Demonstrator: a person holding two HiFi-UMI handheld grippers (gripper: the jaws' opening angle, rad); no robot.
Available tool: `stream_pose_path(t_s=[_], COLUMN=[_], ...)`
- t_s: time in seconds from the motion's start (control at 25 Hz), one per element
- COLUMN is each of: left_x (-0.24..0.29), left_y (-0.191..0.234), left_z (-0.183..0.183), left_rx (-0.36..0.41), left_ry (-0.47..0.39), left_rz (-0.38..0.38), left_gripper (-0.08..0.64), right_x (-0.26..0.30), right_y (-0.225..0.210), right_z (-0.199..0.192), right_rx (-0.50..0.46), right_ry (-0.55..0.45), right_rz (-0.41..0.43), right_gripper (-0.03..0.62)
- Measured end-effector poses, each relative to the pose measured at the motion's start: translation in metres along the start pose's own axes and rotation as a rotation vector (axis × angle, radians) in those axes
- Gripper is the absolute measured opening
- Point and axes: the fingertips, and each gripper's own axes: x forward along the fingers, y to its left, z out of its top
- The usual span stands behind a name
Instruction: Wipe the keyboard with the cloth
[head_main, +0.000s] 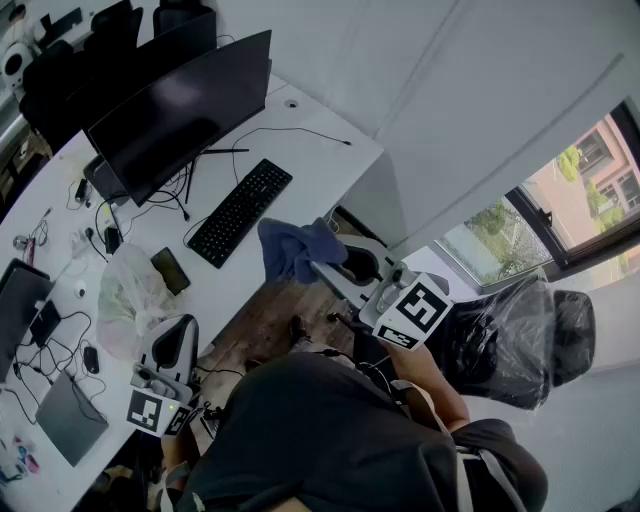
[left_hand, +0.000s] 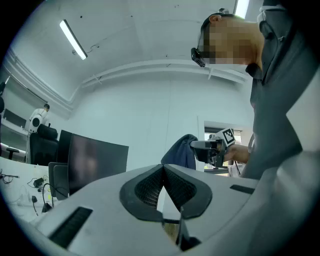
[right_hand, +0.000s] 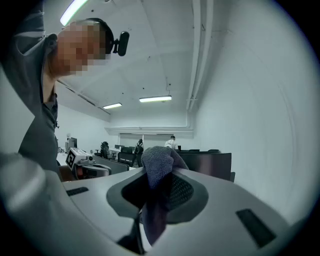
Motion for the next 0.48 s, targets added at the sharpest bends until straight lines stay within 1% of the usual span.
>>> stream_pose_path(t_s=[0.16, 0.24, 0.32, 0.48], left_x=[0.023, 0.029, 0.025, 0.012], left_y=[0.006, 0.01, 0.016, 0.024], left_z=[-0.003, -0.002, -0.001, -0.003], left_rx=[0.018, 0.024, 0.028, 0.022], left_ry=[-0.037, -0.049, -0.056, -0.057], left_rz=[-0.076, -0.093, -0.079, -0.033], left_gripper=[0.005, 0.005, 0.005, 0.005], right_x=[-0.009, -0.009, -0.001, 0.018], right_y=[-0.009, -0.012, -0.011, -0.003], right_z=[-0.001, -0.002, -0.005, -0.004], right_rx=[-0.013, -0.017, -0.013, -0.013], right_ry=[-0.001, -0.001, -0.002, -0.006], right_rz=[-0.068, -0.089, -0.079, -0.024], right_gripper=[0.069, 0.069, 0.069, 0.069])
